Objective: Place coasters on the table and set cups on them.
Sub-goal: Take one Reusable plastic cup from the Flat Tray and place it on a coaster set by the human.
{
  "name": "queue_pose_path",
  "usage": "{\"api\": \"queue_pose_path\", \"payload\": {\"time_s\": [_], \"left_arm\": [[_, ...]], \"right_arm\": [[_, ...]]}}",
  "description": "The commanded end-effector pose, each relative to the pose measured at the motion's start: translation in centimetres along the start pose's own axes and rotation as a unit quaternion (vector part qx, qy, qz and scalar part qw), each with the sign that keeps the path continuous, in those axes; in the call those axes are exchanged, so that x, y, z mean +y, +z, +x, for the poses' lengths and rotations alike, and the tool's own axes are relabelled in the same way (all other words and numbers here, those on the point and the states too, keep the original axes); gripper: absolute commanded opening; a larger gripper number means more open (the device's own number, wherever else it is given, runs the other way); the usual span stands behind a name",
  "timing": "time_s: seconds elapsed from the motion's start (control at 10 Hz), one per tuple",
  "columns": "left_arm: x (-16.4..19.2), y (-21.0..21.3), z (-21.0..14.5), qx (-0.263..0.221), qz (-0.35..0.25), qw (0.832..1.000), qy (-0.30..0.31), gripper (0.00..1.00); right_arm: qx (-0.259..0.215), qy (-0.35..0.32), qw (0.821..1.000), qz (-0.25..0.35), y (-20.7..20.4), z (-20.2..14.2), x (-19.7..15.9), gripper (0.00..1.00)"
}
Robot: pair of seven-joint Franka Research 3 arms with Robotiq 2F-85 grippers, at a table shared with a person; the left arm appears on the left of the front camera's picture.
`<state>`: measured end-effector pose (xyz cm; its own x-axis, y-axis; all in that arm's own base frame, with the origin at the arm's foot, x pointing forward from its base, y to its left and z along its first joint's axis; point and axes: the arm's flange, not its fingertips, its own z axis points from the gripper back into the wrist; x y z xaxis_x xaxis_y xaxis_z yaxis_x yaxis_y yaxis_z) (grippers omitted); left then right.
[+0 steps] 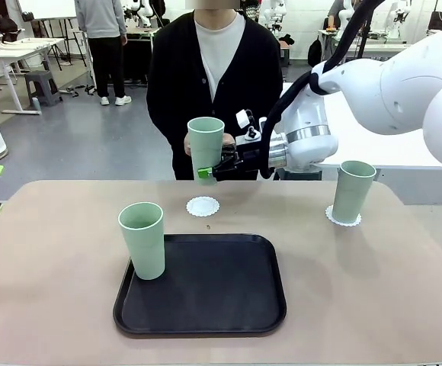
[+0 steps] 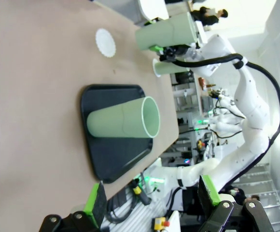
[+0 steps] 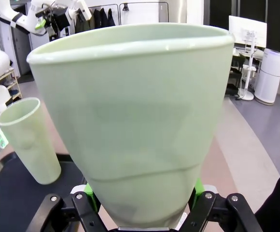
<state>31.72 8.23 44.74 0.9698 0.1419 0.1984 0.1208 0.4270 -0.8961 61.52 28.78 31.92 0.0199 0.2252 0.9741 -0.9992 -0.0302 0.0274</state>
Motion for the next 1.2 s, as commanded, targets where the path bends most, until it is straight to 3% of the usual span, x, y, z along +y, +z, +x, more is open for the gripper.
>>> {"api": "queue_pose_path", "payload": {"time_s": [0.0, 1.1], "left_arm": [[0.0, 0.1, 0.0, -0.002, -0.006, 1.000, -0.003, 1.00], [0.0, 0.1, 0.0, -0.002, -0.006, 1.000, -0.003, 1.00]], "right_arm": [[0.008, 0.016, 1.000, 0.021, -0.6, -1.1, -1.7, 0.81], [0.012, -0.023, 0.998, 0.051, -4.0, -6.9, -5.2, 0.81]]}}
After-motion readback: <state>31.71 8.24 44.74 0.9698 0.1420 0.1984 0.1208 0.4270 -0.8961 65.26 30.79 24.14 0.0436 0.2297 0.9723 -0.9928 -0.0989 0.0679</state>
